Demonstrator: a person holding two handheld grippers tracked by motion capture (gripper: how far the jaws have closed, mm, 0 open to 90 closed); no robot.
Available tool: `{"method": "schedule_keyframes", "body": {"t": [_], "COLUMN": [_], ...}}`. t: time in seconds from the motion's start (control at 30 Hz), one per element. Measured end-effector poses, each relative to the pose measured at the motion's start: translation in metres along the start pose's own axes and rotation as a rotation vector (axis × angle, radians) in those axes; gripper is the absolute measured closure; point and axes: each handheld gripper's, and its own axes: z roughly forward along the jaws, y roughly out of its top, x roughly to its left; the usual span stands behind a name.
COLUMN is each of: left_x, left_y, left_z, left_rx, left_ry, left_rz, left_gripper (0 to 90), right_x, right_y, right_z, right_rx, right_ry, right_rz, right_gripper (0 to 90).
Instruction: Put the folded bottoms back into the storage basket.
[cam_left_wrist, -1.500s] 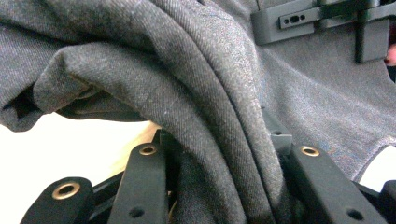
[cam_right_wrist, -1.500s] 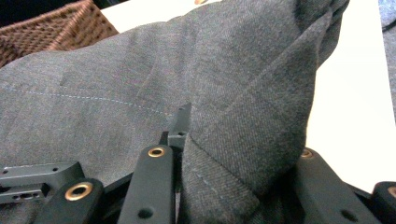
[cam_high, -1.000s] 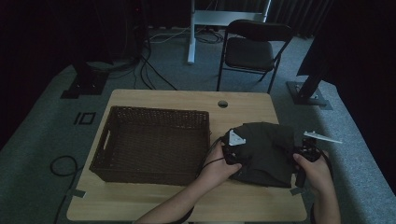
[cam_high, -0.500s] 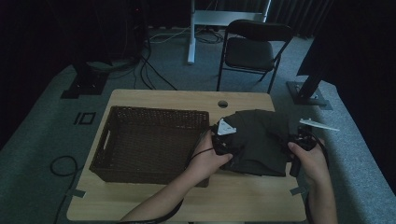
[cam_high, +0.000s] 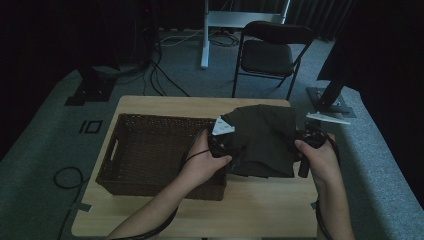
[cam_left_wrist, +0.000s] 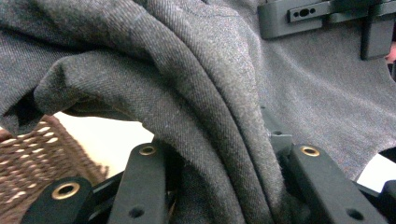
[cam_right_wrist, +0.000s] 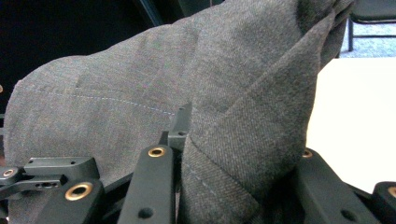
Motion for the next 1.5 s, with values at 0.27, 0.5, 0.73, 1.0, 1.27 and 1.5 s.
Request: {"method": "schedule_keyframes", "body": {"t": [0.27, 0.5, 0.73, 1.0, 1.27, 1.5], "left_x": [0.018, 0.031, 0.048, 0.065, 0.083, 0.097], "left_y": [-0.002, -0.007, -0.016, -0.025, -0.038, -0.047], "left_z": [-0.026, -0.040, -0.057, -0.073, -0.089, -0.102], "left_rx": [0.003, 0.001, -0.009, -0.009, -0.005, 0.001], "left_ry": [0.023, 0.044, 0.060, 0.084, 0.097, 0.121], "left_rz": [-0.005, -0.010, -0.028, -0.037, -0.052, -0.066], "left_gripper": [63.7, 63.6, 63.6, 63.5, 63.5, 63.5], "right_x": [0.023, 0.038, 0.056, 0.073, 0.092, 0.106], "right_y": [0.010, 0.013, 0.017, 0.018, 0.017, 0.015], "right_z": [0.018, 0.034, 0.053, 0.071, 0.093, 0.111], "right_rx": [0.013, 0.025, 0.036, 0.045, 0.063, 0.073], "right_ry": [0.034, 0.054, 0.077, 0.098, 0.121, 0.148], "right_rz": [-0.022, -0.030, -0.046, -0.055, -0.065, -0.060], "right_gripper": [67.0, 67.0, 67.0, 66.9, 67.0, 66.9]}}
